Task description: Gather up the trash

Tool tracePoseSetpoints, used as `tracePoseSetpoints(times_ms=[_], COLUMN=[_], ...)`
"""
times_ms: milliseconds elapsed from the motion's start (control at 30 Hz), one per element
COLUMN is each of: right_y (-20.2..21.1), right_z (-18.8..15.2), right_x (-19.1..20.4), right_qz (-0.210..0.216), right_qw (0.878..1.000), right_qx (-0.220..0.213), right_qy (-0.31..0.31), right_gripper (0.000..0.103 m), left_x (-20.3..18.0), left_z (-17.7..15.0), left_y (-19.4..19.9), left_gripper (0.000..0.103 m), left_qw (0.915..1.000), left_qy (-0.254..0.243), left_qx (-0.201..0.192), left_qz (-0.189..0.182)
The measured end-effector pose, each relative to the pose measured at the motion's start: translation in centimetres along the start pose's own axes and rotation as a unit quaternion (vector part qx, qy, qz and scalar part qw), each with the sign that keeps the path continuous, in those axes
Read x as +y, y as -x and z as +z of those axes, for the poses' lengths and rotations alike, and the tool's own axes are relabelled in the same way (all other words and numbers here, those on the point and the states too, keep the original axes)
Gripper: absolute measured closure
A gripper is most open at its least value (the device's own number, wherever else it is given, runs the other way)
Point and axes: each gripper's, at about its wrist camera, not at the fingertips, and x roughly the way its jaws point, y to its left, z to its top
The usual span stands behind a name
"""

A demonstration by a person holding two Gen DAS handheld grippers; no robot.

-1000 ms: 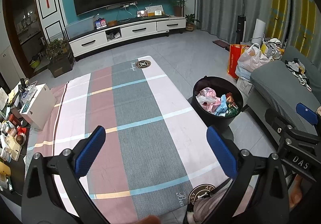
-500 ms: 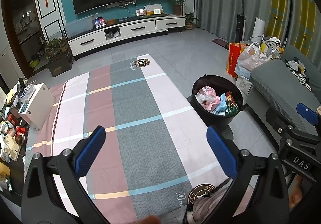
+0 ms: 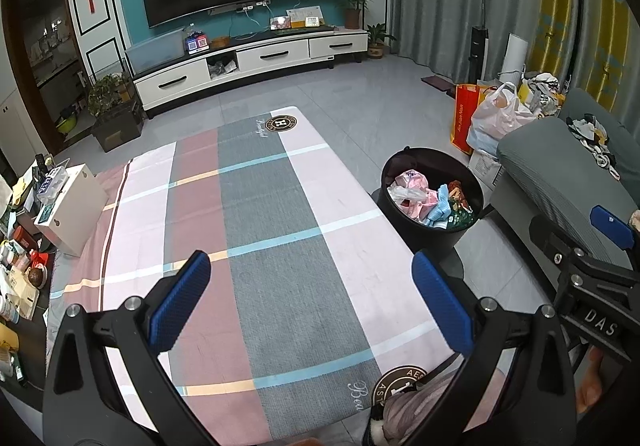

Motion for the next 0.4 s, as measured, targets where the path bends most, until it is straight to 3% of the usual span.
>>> tracePoseSetpoints(times_ms=[400], right_y=[-0.13], right_z=[-0.03], right_x=[0.09], right_qz=[-0.001], right_qw=[1.000], right_qx=[0.001], right_qy=[-0.001], right_gripper=[0.003], left_x=[0.03], left_z=[-0.11], left_y=[-0.30], left_gripper=[0.003], left_qw=[1.0000], left_qy=[0.002], left_qx=[0.004], left_qz=[0.000])
